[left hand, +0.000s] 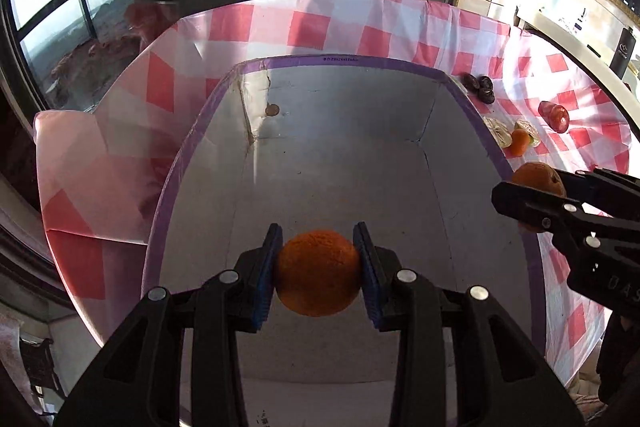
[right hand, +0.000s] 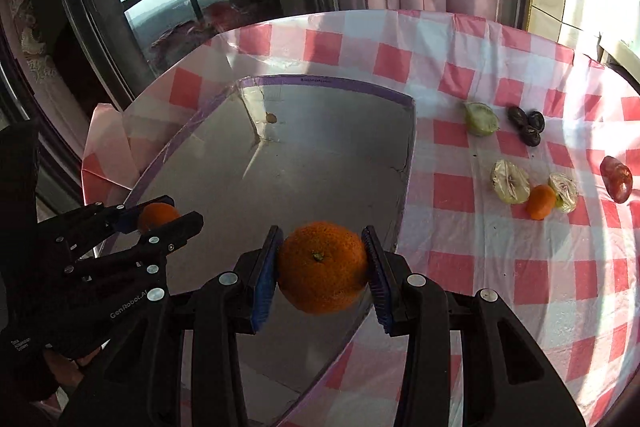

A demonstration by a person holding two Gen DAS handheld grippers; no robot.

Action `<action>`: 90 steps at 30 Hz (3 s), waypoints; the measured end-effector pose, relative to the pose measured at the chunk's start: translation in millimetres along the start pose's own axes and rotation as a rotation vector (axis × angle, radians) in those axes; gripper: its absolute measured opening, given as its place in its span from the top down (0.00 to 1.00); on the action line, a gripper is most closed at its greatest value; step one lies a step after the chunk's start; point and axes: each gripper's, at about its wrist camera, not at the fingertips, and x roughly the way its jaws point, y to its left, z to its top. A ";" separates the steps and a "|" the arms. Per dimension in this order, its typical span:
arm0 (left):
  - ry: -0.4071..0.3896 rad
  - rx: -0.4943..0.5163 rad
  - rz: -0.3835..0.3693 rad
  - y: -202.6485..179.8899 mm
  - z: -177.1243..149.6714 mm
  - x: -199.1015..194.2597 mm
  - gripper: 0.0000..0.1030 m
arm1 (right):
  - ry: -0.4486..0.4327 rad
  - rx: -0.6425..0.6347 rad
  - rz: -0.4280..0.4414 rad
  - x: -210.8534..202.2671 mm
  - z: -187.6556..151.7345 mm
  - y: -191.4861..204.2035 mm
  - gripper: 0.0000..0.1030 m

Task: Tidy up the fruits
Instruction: 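Carry both oranges over the white box and open the left tool, then lower the orange into the box and open the right tool, then move both tools back over the wrapped apple halves, then grasp the large wrapped apple half with the right tool while the left grasps a smaller one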

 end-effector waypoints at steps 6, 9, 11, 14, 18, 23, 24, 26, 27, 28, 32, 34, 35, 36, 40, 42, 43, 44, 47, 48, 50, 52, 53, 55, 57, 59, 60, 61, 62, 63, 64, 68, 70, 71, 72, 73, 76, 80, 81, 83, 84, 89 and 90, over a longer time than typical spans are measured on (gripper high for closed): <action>0.114 -0.021 0.044 33.0 -25.5 18.8 0.64 | 0.263 -0.185 -0.070 64.2 -14.4 64.2 0.60; 0.111 0.034 0.051 30.8 -29.6 17.0 0.64 | 0.344 -0.208 -0.093 79.1 -32.6 73.3 0.60; 0.118 0.070 0.066 24.4 -32.1 17.5 0.63 | 0.383 -0.200 -0.100 83.7 -42.1 71.0 0.60; 0.106 0.099 0.055 17.8 -33.8 16.0 0.54 | 0.404 -0.182 -0.115 84.6 -50.9 67.3 0.60; 0.113 0.088 0.007 10.6 -31.9 16.4 0.25 | 0.399 -0.191 -0.133 78.7 -53.3 68.1 0.53; 0.149 0.100 0.064 10.4 -31.5 28.2 0.25 | 0.400 -0.200 -0.122 70.2 -58.6 68.5 0.52; 0.152 0.100 0.069 10.2 -32.1 27.9 0.25 | 0.403 -0.199 -0.119 68.8 -59.5 67.7 0.52; 0.166 0.100 0.087 12.0 -33.1 28.6 0.24 | 0.409 -0.203 -0.116 68.3 -59.7 67.3 0.51; 0.174 0.102 0.099 12.1 -34.5 28.2 0.25 | 0.415 -0.207 -0.112 69.6 -60.0 69.2 0.50; 0.182 0.102 0.111 13.9 -36.5 27.6 0.25 | 0.424 -0.211 -0.102 70.3 -62.6 72.4 0.50; 0.201 0.102 0.144 17.5 -46.1 21.9 0.25 | 0.484 -0.205 -0.017 74.9 -66.0 72.8 0.48; 0.188 0.098 0.149 18.8 -53.0 14.8 0.24 | 0.481 -0.221 0.008 72.3 -68.8 75.9 0.43; 0.174 0.097 0.151 19.3 -56.5 11.8 0.23 | 0.472 -0.232 0.018 70.8 -68.3 75.6 0.41; 0.152 0.092 0.149 19.9 -59.6 8.0 0.23 | 0.457 -0.238 0.026 68.6 -66.8 74.2 0.40; 0.067 -0.046 0.052 31.9 -59.8 -9.2 0.16 | 0.365 -0.256 0.049 48.8 -58.9 60.4 0.36; 0.003 -0.133 0.020 37.7 -55.7 -21.2 0.06 | 0.287 -0.255 0.058 36.1 -52.4 53.9 0.32; -0.042 -0.161 0.023 36.9 -52.2 -29.4 0.06 | 0.244 -0.257 0.061 26.6 -50.2 49.8 0.32; -0.092 -0.178 0.024 34.8 -48.3 -36.7 0.04 | 0.202 -0.258 0.069 16.1 -47.4 44.1 0.31; -0.227 -0.193 0.023 15.1 -33.6 -62.1 0.02 | 0.074 -0.243 0.084 -6.2 -36.6 35.7 0.25; -0.259 -0.194 0.018 7.0 -27.9 -66.4 0.02 | 0.034 -0.229 0.092 -15.0 -32.6 25.9 0.25; -0.306 -0.192 0.014 -11.1 -15.7 -70.9 0.02 | -0.049 -0.185 0.102 -26.0 -21.0 12.6 0.24; -0.331 -0.189 0.003 -34.6 -6.6 -76.8 0.02 | -0.098 -0.157 0.068 -28.6 -10.8 -8.4 0.23; -0.334 -0.178 -0.012 -46.2 0.6 -74.9 0.02 | -0.110 -0.132 0.051 -34.1 -8.1 -21.8 0.23; -0.340 -0.142 -0.032 -71.5 12.2 -73.3 0.02 | -0.126 -0.056 0.010 -41.4 -7.1 -56.6 0.23; -0.340 -0.086 -0.060 -100.0 22.2 -71.1 0.02 | -0.126 0.044 -0.039 -43.7 -14.8 -87.8 0.23; -0.329 -0.012 -0.095 -133.0 28.5 -67.1 0.02 | -0.119 0.148 -0.077 -43.4 -27.3 -125.0 0.23; -0.315 0.027 -0.117 -149.3 30.3 -63.3 0.02 | -0.104 0.197 -0.103 -40.3 -30.2 -142.4 0.22; -0.296 0.067 -0.140 -166.1 31.9 -57.8 0.02 | -0.084 0.239 -0.128 -37.4 -35.0 -161.7 0.22; -0.274 0.106 -0.161 -183.0 31.3 -52.8 0.02 | -0.065 0.277 -0.152 -34.2 -41.2 -177.1 0.22; -0.248 0.141 -0.182 -199.3 30.4 -45.3 0.02 | -0.044 0.319 -0.173 -30.8 -48.0 -195.5 0.22; -0.217 0.173 -0.203 -214.3 28.6 -37.5 0.02 | -0.019 0.363 -0.183 -27.3 -55.3 -212.1 0.22; -0.031 0.236 -0.288 -262.7 18.9 16.3 0.02 | 0.083 0.493 -0.199 -6.7 -84.5 -265.3 0.22; 0.036 0.224 -0.280 -278.5 13.3 45.0 0.02 | 0.116 0.516 -0.211 3.2 -95.3 -284.8 0.22; 0.063 0.219 -0.266 -285.5 11.2 58.2 0.02 | 0.124 0.523 -0.215 7.3 -98.8 -292.9 0.22; 0.086 0.214 -0.245 -290.9 9.7 72.1 0.02 | 0.132 0.526 -0.219 11.7 -101.1 -300.9 0.22; 0.099 0.207 -0.226 -294.7 9.0 83.5 0.02 | 0.135 0.518 -0.225 16.1 -101.7 -306.7 0.22; 0.129 0.187 -0.167 -299.4 10.8 111.1 0.02 | 0.128 0.426 -0.234 30.0 -95.7 -315.0 0.22; 0.155 0.169 -0.111 -298.7 18.6 139.1 0.02 | 0.100 0.255 -0.226 51.6 -78.2 -317.0 0.22; 0.159 0.170 -0.099 -297.7 20.5 144.6 0.02 | 0.095 0.224 -0.228 57.7 -73.3 -318.6 0.22; 0.165 0.169 -0.072 -293.9 24.6 153.7 0.02 | 0.072 0.172 -0.229 67.0 -62.4 -321.7 0.22; 0.172 0.161 -0.057 -290.7 26.1 159.0 0.02 | 0.064 0.148 -0.229 71.5 -56.8 -322.9 0.22; 0.170 0.072 -0.050 -268.7 34.6 173.6 0.01 | 0.039 0.070 -0.201 91.0 -31.4 -330.3 0.20; 0.169 0.074 -0.050 -268.4 36.3 174.8 0.01 | 0.038 0.054 -0.201 94.3 -27.4 -330.9 0.20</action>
